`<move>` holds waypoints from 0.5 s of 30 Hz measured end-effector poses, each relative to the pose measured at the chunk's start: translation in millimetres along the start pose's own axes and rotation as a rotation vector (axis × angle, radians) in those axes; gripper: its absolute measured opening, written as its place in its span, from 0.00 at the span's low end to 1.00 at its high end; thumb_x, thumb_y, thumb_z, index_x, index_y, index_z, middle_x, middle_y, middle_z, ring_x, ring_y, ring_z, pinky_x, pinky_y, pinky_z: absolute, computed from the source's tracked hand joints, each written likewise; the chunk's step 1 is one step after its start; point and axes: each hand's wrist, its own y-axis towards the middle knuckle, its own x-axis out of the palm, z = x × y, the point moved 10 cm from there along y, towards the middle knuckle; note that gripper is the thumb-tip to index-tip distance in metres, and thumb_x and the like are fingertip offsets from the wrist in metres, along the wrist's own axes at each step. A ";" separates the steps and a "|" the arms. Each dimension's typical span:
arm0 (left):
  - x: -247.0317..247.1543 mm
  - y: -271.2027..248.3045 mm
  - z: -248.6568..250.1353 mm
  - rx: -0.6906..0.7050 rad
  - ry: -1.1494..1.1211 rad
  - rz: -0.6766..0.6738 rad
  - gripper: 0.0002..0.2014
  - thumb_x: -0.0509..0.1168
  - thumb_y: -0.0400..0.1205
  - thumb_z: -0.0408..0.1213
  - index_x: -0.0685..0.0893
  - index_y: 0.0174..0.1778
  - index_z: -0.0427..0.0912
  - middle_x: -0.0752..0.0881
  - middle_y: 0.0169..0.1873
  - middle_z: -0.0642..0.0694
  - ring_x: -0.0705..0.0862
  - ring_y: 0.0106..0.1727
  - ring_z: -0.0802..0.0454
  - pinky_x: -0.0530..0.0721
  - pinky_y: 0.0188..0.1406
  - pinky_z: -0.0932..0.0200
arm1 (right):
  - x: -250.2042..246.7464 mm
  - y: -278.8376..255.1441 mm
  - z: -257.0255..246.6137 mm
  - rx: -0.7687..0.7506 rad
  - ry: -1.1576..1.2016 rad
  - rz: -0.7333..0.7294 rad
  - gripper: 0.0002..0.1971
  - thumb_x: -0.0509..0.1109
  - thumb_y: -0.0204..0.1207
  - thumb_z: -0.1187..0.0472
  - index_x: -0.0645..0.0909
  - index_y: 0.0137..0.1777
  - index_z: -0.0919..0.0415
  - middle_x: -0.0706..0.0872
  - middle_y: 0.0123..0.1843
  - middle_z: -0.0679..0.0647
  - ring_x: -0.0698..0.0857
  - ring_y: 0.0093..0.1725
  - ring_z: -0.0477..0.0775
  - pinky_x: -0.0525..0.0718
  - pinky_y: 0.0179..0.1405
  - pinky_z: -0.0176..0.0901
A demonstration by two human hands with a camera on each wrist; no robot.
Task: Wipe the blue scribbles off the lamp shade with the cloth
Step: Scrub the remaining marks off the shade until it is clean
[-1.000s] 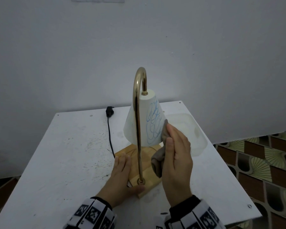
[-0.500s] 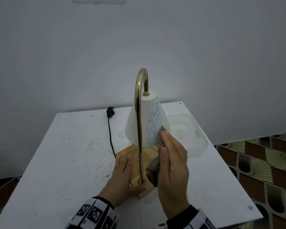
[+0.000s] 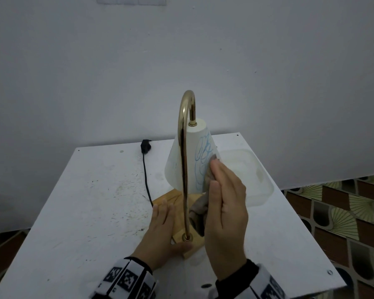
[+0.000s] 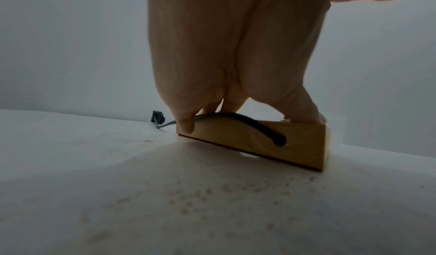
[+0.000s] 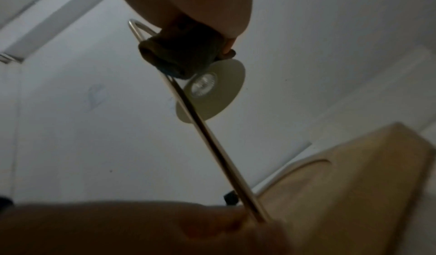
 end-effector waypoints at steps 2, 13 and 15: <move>1.3 0.9 -2.2 -0.010 0.016 -0.008 0.69 0.45 0.53 0.86 0.33 0.81 0.44 0.26 0.78 0.49 0.24 0.76 0.51 0.38 0.80 0.51 | -2.8 -8.0 3.6 -0.027 -0.043 0.000 0.21 0.49 0.87 0.51 0.72 0.71 0.60 0.77 0.69 0.47 0.72 0.71 0.43 0.76 0.67 0.40; 0.6 2.0 -1.8 0.023 -0.008 0.015 0.69 0.45 0.51 0.86 0.33 0.81 0.44 0.28 0.80 0.47 0.27 0.79 0.46 0.38 0.80 0.52 | -0.6 17.6 12.6 0.087 0.011 -0.001 0.22 0.51 0.84 0.52 0.74 0.71 0.61 0.79 0.67 0.49 0.73 0.69 0.43 0.70 0.69 0.28; 0.5 1.5 -3.4 0.002 0.000 0.022 0.60 0.56 0.66 0.75 0.33 0.81 0.44 0.28 0.80 0.46 0.26 0.78 0.47 0.38 0.79 0.52 | 0.6 4.7 3.6 0.020 -0.001 -0.012 0.21 0.50 0.86 0.52 0.73 0.72 0.59 0.78 0.68 0.50 0.72 0.70 0.44 0.73 0.69 0.35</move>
